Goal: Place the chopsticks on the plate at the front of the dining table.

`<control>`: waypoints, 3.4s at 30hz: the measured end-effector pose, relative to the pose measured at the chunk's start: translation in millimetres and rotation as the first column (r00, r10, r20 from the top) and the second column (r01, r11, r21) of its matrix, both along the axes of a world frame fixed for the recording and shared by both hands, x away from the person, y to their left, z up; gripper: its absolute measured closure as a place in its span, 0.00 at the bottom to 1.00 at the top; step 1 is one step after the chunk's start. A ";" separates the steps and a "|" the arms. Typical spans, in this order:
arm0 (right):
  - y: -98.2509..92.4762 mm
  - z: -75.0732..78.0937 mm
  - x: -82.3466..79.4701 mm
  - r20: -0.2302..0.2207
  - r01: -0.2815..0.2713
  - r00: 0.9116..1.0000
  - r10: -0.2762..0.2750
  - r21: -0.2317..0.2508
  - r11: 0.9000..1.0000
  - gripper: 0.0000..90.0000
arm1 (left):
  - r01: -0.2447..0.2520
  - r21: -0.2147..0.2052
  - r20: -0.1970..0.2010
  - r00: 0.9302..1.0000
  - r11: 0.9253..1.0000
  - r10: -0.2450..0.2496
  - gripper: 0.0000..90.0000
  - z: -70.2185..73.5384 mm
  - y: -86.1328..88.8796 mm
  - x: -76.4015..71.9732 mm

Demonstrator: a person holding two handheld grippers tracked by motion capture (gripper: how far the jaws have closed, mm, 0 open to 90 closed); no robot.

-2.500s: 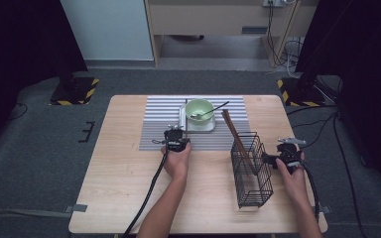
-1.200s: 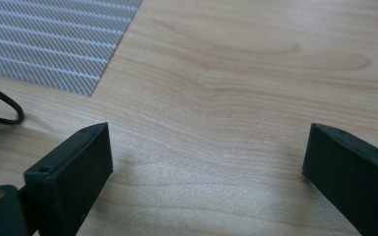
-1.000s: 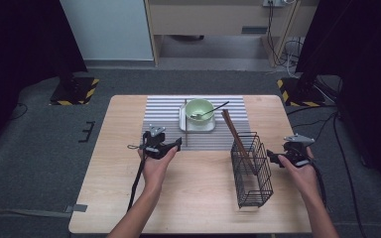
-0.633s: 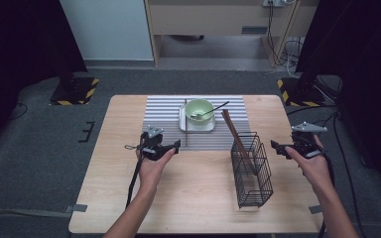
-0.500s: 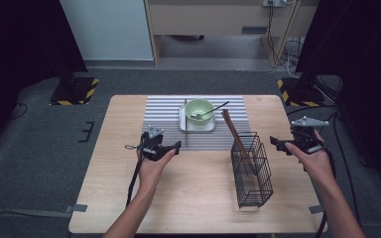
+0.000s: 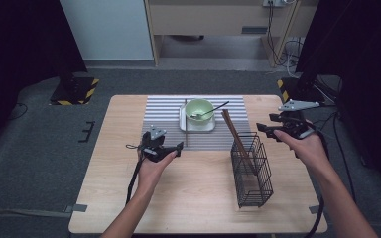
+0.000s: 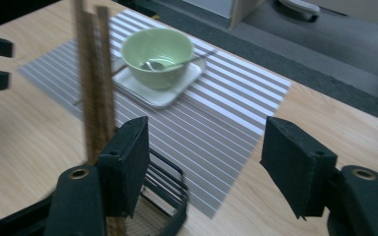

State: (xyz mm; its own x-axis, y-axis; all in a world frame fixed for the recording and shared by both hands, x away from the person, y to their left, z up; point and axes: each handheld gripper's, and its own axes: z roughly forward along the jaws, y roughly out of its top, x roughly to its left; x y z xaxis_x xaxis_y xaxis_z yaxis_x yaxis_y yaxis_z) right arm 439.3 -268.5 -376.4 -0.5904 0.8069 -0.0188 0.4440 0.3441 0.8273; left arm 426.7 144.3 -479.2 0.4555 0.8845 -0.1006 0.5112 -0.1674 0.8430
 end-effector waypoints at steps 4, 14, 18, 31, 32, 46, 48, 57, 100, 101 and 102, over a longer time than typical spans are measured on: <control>16.3 10.6 0.6 0.010 -0.048 0.999 0.048 0.017 0.999 0.45 | 0.001 -0.004 0.005 1.000 1.000 -0.001 0.11 -0.5 -0.2 -0.1; 46.6 21.6 1.1 -0.003 -0.143 0.990 0.143 0.021 0.990 0.58 | 0.026 0.013 0.007 1.000 1.000 -0.026 0.10 -2.8 0.0 -2.5; 53.4 22.4 2.2 -0.011 -0.153 0.988 0.154 0.031 0.988 0.59 | 0.031 0.008 0.005 0.999 0.999 -0.031 0.10 -4.0 0.1 -3.5; 67.8 16.8 7.4 -0.026 -0.183 0.983 0.184 0.039 0.982 0.67 | 0.045 0.015 -0.013 0.999 0.999 -0.045 0.10 -9.2 0.5 -5.4; 68.3 16.4 7.6 -0.027 -0.184 0.982 0.185 0.041 0.982 0.68 | 0.048 0.017 -0.016 0.999 0.999 -0.047 0.10 -10.2 0.5 -5.6; 77.0 6.9 15.6 -0.039 -0.188 0.981 0.191 0.069 0.980 0.76 | 0.058 0.023 -0.021 0.998 0.998 -0.058 0.10 -14.8 -1.0 -6.0; 76.6 6.4 16.6 -0.037 -0.188 0.981 0.192 0.077 0.979 0.77 | 0.060 0.026 -0.024 0.998 0.998 -0.060 0.10 -15.7 -0.6 -6.1; 74.6 6.8 20.3 -0.042 -0.184 0.981 0.190 0.118 0.976 0.80 | 0.059 0.018 -0.021 0.998 0.998 -0.059 0.11 -17.0 -3.7 -6.3; 86.4 -3.3 26.2 -0.044 -0.189 0.980 0.193 0.086 0.978 0.86 | 0.075 0.043 -0.037 0.997 0.996 -0.073 0.11 -25.2 -8.3 -11.6; 86.7 -3.6 26.5 -0.045 -0.189 0.980 0.193 0.087 0.978 0.86 | 0.076 0.043 -0.036 0.997 0.996 -0.074 0.11 -25.3 -8.2 -11.8; 87.0 -3.9 26.8 -0.045 -0.190 0.980 0.194 0.084 0.978 0.87 | 0.076 0.043 -0.036 0.997 0.996 -0.074 0.11 -25.3 -8.2 -11.8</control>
State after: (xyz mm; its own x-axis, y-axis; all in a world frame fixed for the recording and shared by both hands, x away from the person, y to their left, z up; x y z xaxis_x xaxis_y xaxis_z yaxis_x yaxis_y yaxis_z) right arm 466.1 -181.5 -380.3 -0.7329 0.6761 0.0758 0.4197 0.3616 0.8325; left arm 414.9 136.1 -504.5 0.5175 0.8521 -0.0786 0.5242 -0.2431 0.8162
